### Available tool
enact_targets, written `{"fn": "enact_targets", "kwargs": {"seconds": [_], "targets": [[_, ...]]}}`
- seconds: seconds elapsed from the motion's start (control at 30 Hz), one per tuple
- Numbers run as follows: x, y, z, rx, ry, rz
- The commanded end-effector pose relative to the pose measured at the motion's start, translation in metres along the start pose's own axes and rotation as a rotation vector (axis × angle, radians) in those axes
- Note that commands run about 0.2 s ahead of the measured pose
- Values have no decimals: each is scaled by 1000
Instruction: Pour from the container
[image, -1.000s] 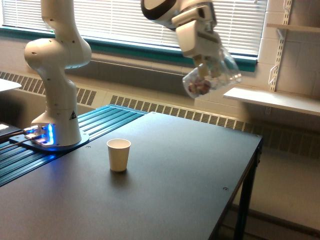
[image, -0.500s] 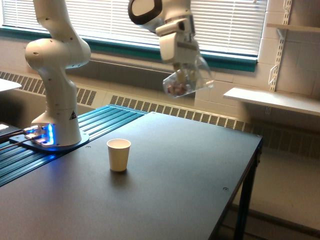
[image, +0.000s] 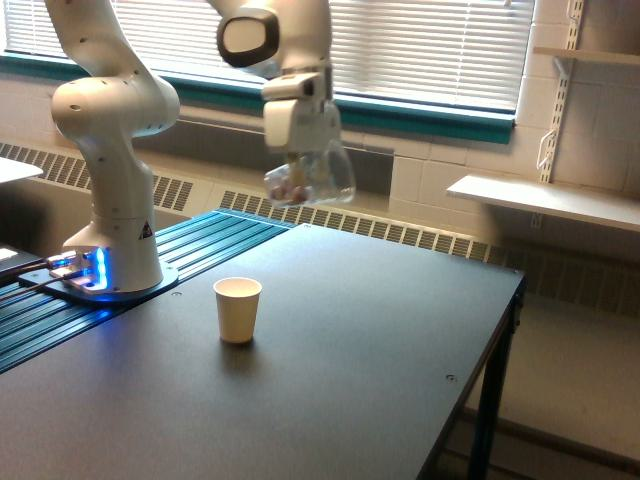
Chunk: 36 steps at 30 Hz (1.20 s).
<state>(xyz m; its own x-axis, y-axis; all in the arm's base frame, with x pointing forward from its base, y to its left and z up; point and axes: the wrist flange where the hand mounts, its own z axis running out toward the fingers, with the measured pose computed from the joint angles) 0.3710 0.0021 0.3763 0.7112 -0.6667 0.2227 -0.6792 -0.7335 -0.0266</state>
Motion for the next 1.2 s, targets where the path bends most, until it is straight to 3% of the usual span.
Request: {"fn": "enact_targets", "kwargs": {"seconds": [0.03, 0.37, 0.83, 1.2], "targets": [[-13, 23, 10, -43, -66, -14], [-21, 53, 8, -87, -134, -2], [-52, 84, 31, -141, -257, -72], [-48, 115, 38, -191, -335, -46]]}}
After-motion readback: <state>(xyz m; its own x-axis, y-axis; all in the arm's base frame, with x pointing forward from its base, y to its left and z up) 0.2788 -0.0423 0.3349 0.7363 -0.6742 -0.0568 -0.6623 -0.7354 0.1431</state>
